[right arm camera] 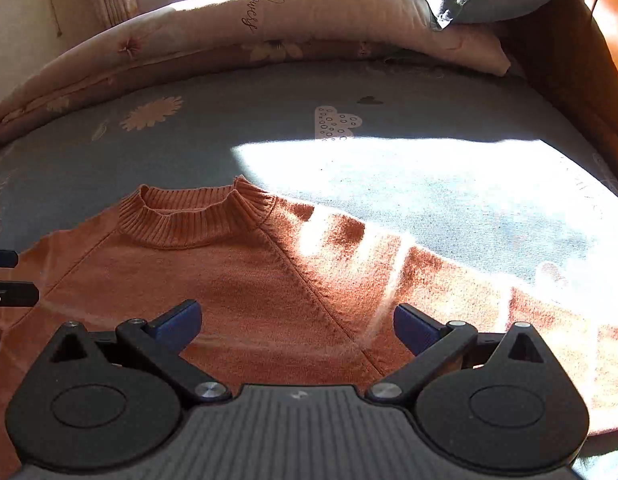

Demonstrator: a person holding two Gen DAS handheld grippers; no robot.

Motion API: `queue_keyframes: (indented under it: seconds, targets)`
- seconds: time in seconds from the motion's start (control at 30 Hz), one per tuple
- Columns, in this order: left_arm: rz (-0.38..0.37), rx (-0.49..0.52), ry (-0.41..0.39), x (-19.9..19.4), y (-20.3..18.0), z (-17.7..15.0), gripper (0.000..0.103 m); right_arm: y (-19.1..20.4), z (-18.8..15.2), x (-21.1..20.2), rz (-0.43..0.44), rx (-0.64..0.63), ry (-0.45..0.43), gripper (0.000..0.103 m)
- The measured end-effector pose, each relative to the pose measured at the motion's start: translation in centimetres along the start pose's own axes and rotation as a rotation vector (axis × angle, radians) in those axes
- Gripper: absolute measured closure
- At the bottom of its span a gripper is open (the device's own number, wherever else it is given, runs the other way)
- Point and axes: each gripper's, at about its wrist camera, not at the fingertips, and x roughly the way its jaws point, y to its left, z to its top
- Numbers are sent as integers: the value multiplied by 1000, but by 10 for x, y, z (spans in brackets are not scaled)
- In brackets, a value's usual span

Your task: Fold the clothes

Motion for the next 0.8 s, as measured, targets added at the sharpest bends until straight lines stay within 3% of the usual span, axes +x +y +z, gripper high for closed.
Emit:
queue_keyframes:
  seconds: [0.2,0.43,0.8]
  targets:
    - [49,21,63,1,-33,-65,1,20,-63,3,8,-107,59,0]
    - [69,23,83,-3,-33,-117,1,25,-104,2,-29,-143,75,0]
    - [20,134,100,-36,-23,-177,1,33,-157,-40,-143,-67,113,0]
